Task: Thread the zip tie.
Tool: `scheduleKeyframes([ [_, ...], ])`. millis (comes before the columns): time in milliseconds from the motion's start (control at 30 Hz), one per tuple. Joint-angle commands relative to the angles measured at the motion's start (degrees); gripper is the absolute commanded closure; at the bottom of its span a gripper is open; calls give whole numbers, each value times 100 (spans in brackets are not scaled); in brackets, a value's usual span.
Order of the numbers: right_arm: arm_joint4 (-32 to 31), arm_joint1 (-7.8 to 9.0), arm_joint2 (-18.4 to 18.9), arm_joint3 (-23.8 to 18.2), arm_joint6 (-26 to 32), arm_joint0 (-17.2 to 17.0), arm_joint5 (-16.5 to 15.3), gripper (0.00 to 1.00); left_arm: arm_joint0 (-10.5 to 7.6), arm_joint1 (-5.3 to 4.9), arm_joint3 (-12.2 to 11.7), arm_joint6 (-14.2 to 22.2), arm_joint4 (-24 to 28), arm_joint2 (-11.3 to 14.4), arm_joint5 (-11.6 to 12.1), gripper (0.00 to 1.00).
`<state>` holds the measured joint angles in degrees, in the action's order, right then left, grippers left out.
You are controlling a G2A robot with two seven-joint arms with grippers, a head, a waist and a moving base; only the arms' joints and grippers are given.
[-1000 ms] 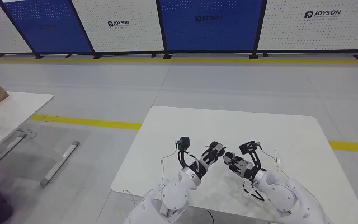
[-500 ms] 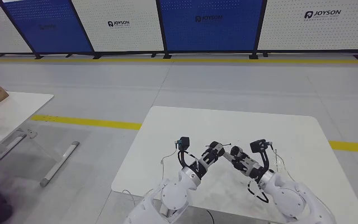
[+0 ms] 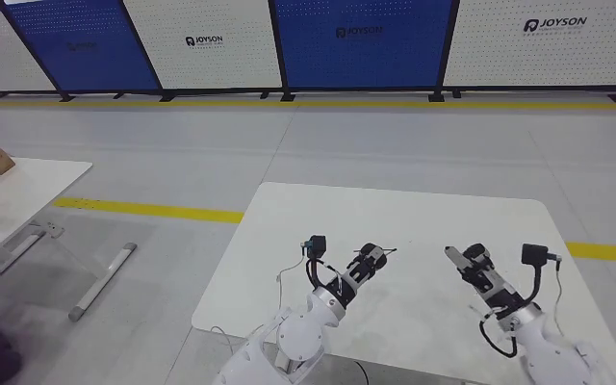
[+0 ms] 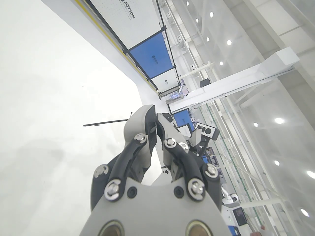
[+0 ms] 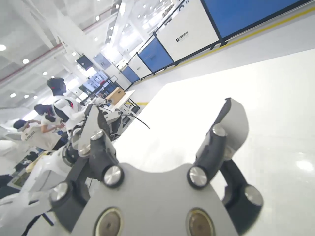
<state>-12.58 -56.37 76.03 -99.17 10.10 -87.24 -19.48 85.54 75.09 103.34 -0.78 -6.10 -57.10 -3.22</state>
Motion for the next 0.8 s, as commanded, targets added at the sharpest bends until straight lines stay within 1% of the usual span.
scheduleKeyframes([
  [0,139,24,76,-38,33,-57,0,0,0,0,0,0,0,0,0,100],
  [433,152,16,78,-34,21,-57,21,0,1,1,-15,-19,16,-7,7,100],
  [500,353,9,189,76,4,-37,0,0,-1,6,-65,-145,90,-79,-5,100],
  [633,797,12,474,249,64,-83,0,0,-10,21,-193,-569,41,-188,-55,100],
  [767,1266,15,765,335,130,-209,0,0,-40,36,-353,-782,54,-259,-61,100],
])
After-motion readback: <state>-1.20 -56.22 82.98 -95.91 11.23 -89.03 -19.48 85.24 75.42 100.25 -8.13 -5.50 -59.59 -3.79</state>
